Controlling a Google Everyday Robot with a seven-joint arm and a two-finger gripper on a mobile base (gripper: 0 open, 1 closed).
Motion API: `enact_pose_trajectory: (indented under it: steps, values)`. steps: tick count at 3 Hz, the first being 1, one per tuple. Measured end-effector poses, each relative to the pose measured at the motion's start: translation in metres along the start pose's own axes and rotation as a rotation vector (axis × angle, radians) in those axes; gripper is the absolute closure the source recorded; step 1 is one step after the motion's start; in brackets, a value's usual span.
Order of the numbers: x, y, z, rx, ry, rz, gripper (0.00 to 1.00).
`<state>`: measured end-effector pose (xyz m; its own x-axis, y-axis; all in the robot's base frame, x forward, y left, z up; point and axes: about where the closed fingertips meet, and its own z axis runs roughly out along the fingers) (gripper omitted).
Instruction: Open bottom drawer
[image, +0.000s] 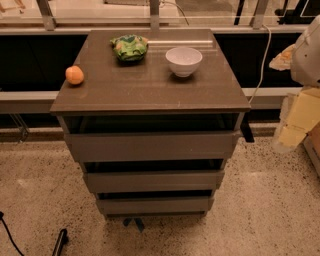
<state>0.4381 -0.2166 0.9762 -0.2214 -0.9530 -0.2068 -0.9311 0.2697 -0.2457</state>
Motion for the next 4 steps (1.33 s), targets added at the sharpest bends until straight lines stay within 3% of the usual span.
enact_pose_trajectory:
  steps: [1, 2, 3, 4]
  values:
    - [0.0, 0.0, 0.0, 0.001, -0.001, 0.0, 0.0]
    - [0.011, 0.004, 0.05, -0.096, -0.001, 0.025, 0.0]
    - [0.016, 0.034, 0.111, -0.202, -0.061, 0.027, 0.0]
    - [0.033, 0.065, 0.186, -0.316, -0.128, 0.071, 0.0]
